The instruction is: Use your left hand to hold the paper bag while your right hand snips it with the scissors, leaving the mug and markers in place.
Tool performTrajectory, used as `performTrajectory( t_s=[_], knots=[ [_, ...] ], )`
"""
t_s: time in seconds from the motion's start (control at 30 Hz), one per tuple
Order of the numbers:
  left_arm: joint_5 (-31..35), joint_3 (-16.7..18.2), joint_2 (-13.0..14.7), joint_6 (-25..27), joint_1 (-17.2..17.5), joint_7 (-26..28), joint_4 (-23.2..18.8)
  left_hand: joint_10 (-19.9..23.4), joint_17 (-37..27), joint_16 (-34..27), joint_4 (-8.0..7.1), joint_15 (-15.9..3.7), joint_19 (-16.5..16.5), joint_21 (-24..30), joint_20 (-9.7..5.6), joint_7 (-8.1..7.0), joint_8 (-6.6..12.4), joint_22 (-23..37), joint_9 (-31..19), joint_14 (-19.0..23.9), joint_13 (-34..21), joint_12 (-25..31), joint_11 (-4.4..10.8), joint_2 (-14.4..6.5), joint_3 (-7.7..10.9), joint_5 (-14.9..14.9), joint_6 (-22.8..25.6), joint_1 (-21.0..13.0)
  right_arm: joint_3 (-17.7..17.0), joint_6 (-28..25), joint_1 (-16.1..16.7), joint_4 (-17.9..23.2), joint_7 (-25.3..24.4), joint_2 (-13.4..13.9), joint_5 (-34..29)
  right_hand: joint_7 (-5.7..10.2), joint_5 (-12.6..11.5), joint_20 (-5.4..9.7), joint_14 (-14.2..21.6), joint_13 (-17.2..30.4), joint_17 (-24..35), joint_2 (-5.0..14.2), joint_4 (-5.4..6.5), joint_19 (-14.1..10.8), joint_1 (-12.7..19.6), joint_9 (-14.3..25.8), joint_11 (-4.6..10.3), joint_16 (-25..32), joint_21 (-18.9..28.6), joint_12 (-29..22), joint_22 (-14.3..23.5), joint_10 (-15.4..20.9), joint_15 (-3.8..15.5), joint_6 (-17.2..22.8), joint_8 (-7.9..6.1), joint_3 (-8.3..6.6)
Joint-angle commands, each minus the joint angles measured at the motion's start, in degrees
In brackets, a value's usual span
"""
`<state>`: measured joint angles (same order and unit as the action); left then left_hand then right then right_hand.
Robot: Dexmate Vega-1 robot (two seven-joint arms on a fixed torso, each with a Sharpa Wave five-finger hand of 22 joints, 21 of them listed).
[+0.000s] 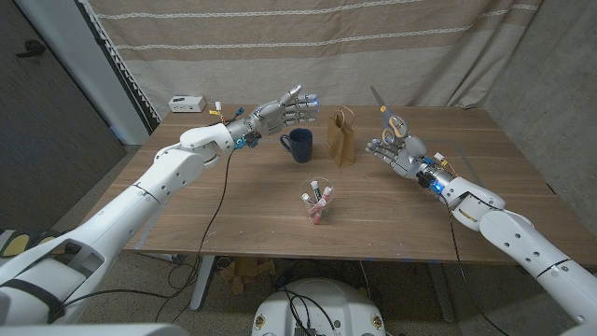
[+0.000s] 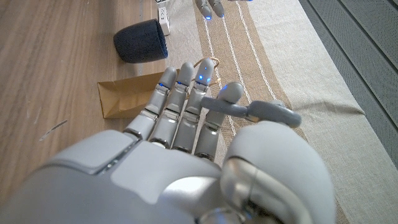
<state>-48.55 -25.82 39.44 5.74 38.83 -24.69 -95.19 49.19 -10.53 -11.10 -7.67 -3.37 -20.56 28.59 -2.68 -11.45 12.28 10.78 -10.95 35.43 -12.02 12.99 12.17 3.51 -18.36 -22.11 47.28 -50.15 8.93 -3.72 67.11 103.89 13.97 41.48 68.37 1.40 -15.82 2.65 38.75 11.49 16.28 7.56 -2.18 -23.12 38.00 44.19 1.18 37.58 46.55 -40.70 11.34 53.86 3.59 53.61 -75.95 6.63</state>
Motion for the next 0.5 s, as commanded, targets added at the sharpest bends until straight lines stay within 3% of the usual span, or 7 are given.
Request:
performTrajectory(
  t_s=[0.03,0.17,0.5],
  knots=[
    [0.1,-0.3,-0.3,0.5,-0.5,-0.4,0.9,0.4,-0.1,-0.2,0.25,-9.01,-0.6,-0.1,-4.04,0.25,0.20,0.3,0.1,0.3,0.0,0.2,0.00,-0.1,-0.37,-0.4,0.4,0.0,1.5,0.4,-1.5,-1.3,0.5,-0.3,-1.7,-11.73,-0.9,4.37,3.7,2.9,1.0,2.09,-2.25,-1.3,5.0,-4.3,2.44,2.2,0.9,-3.8,0.1,8.1,9.03,13.0,1.59,-2.43],
    [0.1,-0.3,-0.4,0.5,-0.5,-0.4,0.9,0.5,-0.1,-0.2,0.25,-9.00,-0.6,-0.2,-4.06,0.39,0.20,0.3,0.1,0.4,0.0,0.2,0.01,-0.1,-0.38,-0.4,0.6,0.0,1.8,0.6,-2.0,-1.9,1.5,-0.5,-1.6,-12.05,-0.9,4.75,3.8,3.8,1.0,1.91,-2.75,-1.3,6.0,-5.3,2.67,2.1,0.9,-4.0,0.1,7.1,9.13,13.0,2.14,-2.79],
    [0.2,-0.3,-0.3,0.4,-0.5,-0.4,0.8,0.8,-0.1,-0.2,0.24,-9.01,-0.7,-0.3,-4.05,0.41,0.09,0.3,0.1,0.3,0.0,0.2,0.00,-0.2,-0.40,-0.5,0.7,0.0,1.9,1.1,-1.9,-2.2,2.5,-0.6,-1.5,-11.91,-0.7,4.34,3.4,4.5,0.7,0.89,-2.53,-0.9,5.6,-5.4,2.80,1.6,1.0,-3.9,0.1,6.0,8.65,12.6,2.11,-2.21]
  ],
)
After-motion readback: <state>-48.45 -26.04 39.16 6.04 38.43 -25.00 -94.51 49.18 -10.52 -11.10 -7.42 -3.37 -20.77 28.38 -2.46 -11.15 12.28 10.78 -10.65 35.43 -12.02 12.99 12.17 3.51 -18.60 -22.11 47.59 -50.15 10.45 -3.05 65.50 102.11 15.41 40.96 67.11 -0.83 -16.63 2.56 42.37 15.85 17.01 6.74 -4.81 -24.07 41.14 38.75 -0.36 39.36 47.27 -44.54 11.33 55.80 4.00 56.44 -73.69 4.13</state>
